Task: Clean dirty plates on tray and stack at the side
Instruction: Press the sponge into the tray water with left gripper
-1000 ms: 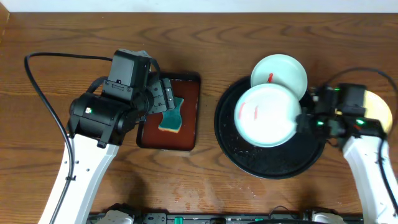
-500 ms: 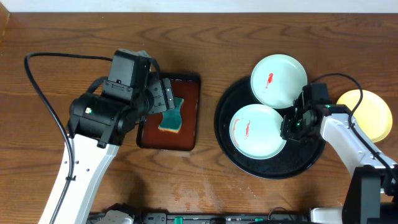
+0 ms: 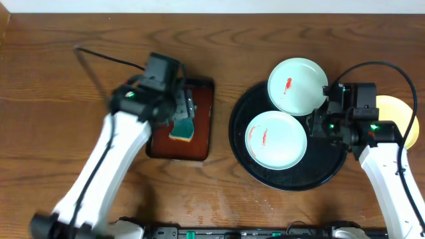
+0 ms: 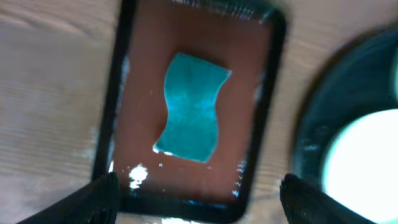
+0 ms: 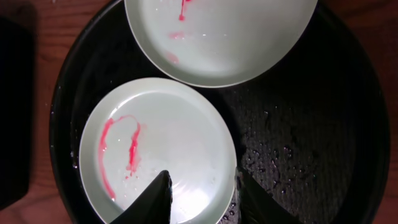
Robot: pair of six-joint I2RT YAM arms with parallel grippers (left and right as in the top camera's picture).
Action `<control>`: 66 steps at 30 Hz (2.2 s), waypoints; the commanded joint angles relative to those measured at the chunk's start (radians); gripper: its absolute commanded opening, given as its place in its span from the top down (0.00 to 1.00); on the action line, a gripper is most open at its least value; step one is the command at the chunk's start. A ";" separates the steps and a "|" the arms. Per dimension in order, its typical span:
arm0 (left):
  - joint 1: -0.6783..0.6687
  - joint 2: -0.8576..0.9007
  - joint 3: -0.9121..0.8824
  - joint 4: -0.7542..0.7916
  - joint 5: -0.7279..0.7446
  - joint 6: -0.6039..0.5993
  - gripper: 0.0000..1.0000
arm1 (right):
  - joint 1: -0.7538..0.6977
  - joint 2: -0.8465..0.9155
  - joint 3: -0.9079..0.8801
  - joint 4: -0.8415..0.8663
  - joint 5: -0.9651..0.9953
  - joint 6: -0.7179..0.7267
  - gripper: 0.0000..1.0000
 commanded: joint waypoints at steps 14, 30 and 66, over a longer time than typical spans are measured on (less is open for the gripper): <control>0.004 0.476 -0.087 0.158 0.126 0.094 0.93 | 0.010 0.001 0.008 -0.015 -0.005 -0.019 0.72; 0.013 0.329 -0.045 -0.011 0.120 0.095 0.35 | 0.009 0.001 0.008 -0.013 -0.005 -0.018 0.72; 0.013 0.363 -0.074 0.136 0.017 0.080 0.35 | 0.008 0.001 0.008 -0.036 0.024 -0.018 0.70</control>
